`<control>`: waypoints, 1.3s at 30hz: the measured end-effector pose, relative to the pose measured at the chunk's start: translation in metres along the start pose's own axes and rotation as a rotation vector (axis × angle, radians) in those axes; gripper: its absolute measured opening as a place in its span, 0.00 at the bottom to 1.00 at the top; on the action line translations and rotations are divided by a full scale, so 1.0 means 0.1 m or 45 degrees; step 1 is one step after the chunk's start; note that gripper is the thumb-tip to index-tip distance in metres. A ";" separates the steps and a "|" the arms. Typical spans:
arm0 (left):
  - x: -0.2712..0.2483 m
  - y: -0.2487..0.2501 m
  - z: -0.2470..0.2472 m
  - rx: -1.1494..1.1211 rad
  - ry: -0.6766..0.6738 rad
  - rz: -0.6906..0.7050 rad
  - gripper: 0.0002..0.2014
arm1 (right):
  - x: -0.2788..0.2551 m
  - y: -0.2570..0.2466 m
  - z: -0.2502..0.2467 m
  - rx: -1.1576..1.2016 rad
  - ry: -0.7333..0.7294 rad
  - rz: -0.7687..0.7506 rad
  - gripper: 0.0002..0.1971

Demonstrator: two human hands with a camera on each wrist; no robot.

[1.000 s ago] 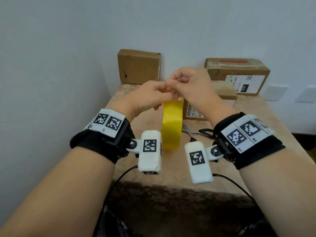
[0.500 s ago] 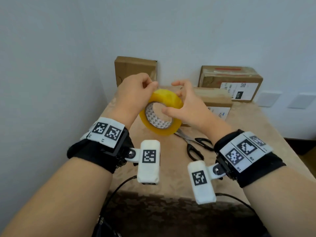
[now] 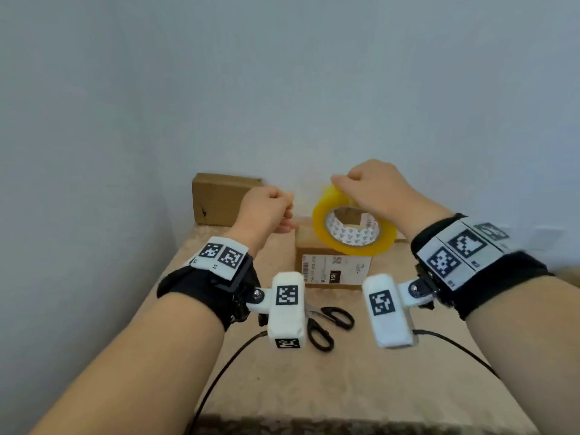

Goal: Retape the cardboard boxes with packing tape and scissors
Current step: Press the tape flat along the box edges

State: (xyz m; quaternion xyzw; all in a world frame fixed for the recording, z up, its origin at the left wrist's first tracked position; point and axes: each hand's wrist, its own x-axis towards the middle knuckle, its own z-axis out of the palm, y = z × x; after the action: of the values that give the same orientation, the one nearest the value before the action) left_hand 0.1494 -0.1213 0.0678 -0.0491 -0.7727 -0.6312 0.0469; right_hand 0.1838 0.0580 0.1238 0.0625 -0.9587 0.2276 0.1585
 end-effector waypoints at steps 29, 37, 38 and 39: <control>0.37 -0.90 0.23 -0.218 -0.038 -0.574 0.10 | 0.68 -0.31 0.82 -1.412 -0.438 -0.238 0.13; 0.34 -1.16 0.35 0.459 -0.167 -0.379 0.08 | 0.65 -0.29 0.76 -1.068 -0.190 -0.295 0.16; 0.35 -1.18 0.34 0.465 -0.104 -0.331 0.08 | 0.64 -0.28 0.75 -0.985 -0.133 -0.300 0.16; 0.36 -1.17 0.32 0.406 -0.033 -0.242 0.08 | 0.64 -0.26 0.74 -0.911 -0.079 -0.296 0.16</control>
State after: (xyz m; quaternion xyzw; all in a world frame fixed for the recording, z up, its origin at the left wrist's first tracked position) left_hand 0.0975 -0.1126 -0.0472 0.0242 -0.8647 -0.5015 -0.0156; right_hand 0.1086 -0.0018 0.0936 0.1183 -0.9685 -0.1433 0.1658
